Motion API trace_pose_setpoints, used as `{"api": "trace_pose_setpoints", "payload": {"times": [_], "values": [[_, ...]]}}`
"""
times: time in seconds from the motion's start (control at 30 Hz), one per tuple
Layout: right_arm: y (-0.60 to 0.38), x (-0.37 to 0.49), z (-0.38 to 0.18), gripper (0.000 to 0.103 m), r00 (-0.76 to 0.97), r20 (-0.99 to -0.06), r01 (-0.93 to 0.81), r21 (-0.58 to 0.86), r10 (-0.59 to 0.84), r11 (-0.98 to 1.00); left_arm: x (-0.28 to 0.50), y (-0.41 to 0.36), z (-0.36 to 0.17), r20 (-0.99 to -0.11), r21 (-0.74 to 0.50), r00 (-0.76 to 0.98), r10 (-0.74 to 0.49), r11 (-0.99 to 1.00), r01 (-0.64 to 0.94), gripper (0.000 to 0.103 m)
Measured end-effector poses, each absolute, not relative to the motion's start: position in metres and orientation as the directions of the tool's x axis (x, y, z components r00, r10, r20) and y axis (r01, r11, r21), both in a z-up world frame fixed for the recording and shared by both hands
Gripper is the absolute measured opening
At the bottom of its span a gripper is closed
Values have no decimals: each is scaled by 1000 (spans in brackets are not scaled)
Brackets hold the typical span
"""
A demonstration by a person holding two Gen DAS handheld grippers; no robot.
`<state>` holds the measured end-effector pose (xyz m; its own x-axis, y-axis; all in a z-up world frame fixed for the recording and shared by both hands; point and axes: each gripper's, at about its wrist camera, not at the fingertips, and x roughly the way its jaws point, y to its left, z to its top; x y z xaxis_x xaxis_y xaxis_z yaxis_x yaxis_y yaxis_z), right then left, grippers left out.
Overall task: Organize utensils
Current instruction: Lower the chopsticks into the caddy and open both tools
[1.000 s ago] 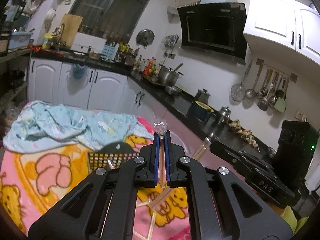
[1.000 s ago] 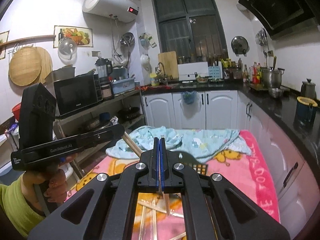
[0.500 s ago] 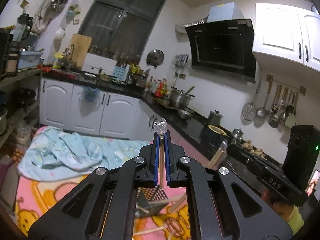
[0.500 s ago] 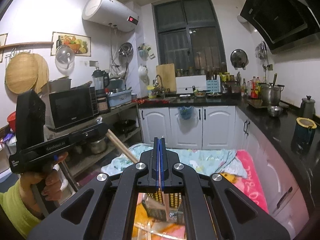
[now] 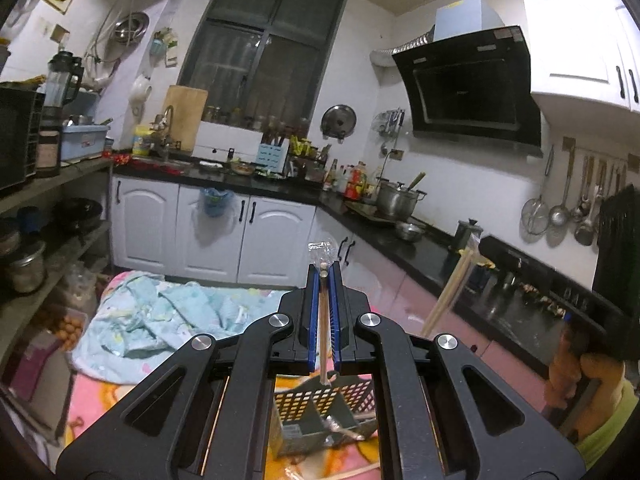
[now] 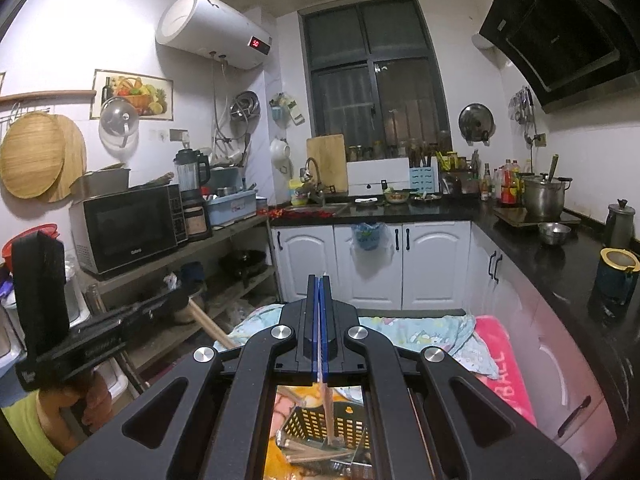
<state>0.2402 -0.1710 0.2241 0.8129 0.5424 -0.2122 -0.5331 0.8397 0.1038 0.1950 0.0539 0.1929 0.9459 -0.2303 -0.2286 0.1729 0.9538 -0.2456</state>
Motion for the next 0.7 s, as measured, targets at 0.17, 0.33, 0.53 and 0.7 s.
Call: {"api": "trace_pose_setpoints", "payload": {"times": [0.17,0.33,0.53,0.7], "values": [[-162,256,212,1,808,-240,-529,105,538,842,202,56,174,-267,-241,937,-226,957,163,2],[-160,269,198,1,800,-259,-528,125,541,840,207,59,158,-296,-237,930,-217,960,149,2],[-155,284,179,1,791,-286,-520,148,540,841,213,59,140,-325,-239,921,-217,961,142,2],[-149,294,164,1,781,-319,-513,164,537,843,216,57,129,-342,-235,915,-215,962,138,2]]}}
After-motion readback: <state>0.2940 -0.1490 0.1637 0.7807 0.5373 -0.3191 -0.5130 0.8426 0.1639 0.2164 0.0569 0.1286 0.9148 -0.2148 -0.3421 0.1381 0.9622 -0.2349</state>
